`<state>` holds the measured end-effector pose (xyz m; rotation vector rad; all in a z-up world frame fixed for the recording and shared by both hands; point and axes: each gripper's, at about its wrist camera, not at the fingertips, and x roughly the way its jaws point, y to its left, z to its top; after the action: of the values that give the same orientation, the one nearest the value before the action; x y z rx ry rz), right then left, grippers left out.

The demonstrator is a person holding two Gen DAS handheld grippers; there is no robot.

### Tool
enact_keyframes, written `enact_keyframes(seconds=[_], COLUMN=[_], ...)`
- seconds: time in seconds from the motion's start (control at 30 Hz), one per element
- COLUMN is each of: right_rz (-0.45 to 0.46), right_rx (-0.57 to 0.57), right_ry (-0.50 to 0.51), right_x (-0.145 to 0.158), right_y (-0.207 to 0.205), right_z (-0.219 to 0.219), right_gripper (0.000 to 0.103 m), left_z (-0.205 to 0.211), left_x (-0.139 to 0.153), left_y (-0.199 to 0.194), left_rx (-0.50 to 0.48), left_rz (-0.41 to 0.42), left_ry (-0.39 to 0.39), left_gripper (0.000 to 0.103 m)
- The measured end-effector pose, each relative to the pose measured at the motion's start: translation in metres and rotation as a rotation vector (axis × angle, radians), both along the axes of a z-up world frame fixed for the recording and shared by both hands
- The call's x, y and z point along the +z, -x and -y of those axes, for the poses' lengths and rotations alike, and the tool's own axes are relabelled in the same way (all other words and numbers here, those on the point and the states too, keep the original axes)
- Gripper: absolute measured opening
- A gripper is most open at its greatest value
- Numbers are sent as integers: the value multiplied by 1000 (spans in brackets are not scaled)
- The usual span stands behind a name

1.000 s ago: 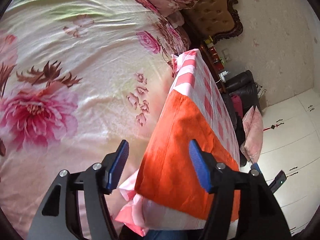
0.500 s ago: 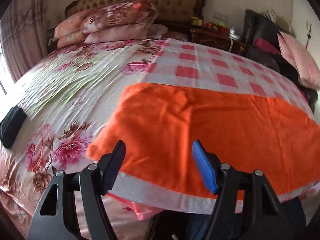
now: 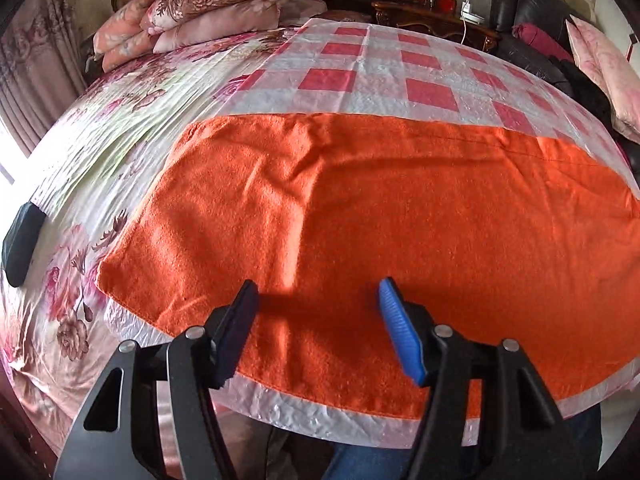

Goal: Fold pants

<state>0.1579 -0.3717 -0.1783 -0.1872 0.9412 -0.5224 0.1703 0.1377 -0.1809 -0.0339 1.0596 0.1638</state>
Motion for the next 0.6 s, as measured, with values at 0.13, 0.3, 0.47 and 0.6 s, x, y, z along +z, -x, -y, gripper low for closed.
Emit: enact_keyframes(seconds=[0.13,0.3,0.47,0.6], right_rz=[21,105,51,6], right_rx=[-63,149,511,727], right_ry=[203,3,-139,-245], right_x=[30,69,59,49], right_y=[15,29,5,-23], right_z=[-26,-111,-251,-359], right_gripper=[91,92,92,91], left_z=[-7,-8,-11,-13], left_x=[-1,-1,-2,-2], left_y=[-2,-1,0,-1], left_rx=[25,19,5,3], left_rz=[-9,-9,1,5], left_ry=[40,35,41,43], left_gripper=[70,73,73,73])
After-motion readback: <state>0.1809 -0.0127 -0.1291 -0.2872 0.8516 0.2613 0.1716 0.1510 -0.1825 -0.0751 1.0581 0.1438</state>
